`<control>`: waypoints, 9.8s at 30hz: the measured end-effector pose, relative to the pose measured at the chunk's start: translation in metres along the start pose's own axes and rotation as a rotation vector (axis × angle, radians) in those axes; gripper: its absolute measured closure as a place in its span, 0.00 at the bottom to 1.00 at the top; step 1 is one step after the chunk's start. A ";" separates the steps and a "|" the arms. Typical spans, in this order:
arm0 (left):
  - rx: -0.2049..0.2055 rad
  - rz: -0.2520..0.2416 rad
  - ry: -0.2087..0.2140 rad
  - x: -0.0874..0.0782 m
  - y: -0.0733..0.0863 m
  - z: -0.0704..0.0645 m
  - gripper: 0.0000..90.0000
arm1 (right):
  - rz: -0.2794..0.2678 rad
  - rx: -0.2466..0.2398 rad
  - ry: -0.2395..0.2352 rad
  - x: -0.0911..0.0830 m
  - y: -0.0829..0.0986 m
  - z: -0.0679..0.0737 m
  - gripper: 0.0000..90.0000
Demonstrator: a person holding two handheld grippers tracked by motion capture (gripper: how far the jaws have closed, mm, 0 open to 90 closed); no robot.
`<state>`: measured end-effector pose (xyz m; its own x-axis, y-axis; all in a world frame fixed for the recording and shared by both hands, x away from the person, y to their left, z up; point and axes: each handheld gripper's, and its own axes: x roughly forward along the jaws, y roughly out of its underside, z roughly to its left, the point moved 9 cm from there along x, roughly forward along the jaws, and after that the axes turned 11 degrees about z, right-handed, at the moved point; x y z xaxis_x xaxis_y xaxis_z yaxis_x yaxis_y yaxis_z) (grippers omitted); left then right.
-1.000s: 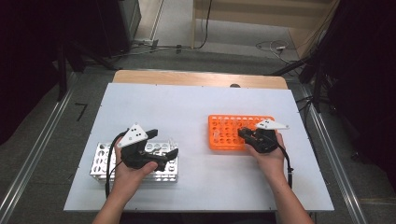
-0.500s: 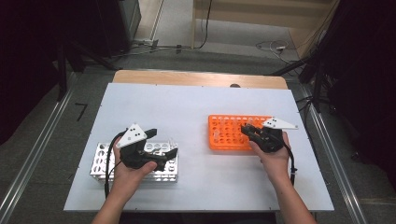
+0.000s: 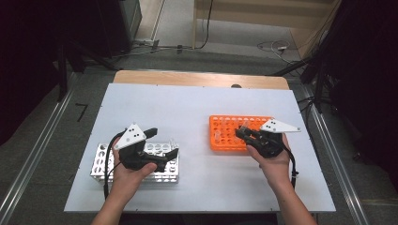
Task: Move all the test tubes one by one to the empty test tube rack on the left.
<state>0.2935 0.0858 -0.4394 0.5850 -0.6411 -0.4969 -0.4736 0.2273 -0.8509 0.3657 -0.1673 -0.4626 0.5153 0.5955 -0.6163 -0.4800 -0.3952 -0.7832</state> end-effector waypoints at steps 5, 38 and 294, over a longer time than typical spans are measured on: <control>0.014 -0.003 0.030 0.000 -0.003 -0.008 0.01 | 0.000 -0.044 -0.063 -0.003 -0.005 0.028 0.82; 0.122 0.011 0.191 0.018 -0.006 -0.070 0.64 | 0.122 -0.229 -0.298 0.025 0.009 0.144 0.82; 0.029 0.005 0.001 0.002 0.011 0.012 0.00 | 0.134 0.094 0.052 0.064 0.013 -0.044 0.59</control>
<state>0.2974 0.0963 -0.4515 0.5820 -0.6404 -0.5011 -0.4571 0.2521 -0.8530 0.4235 -0.1649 -0.5164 0.4767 0.5040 -0.7203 -0.6100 -0.4004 -0.6838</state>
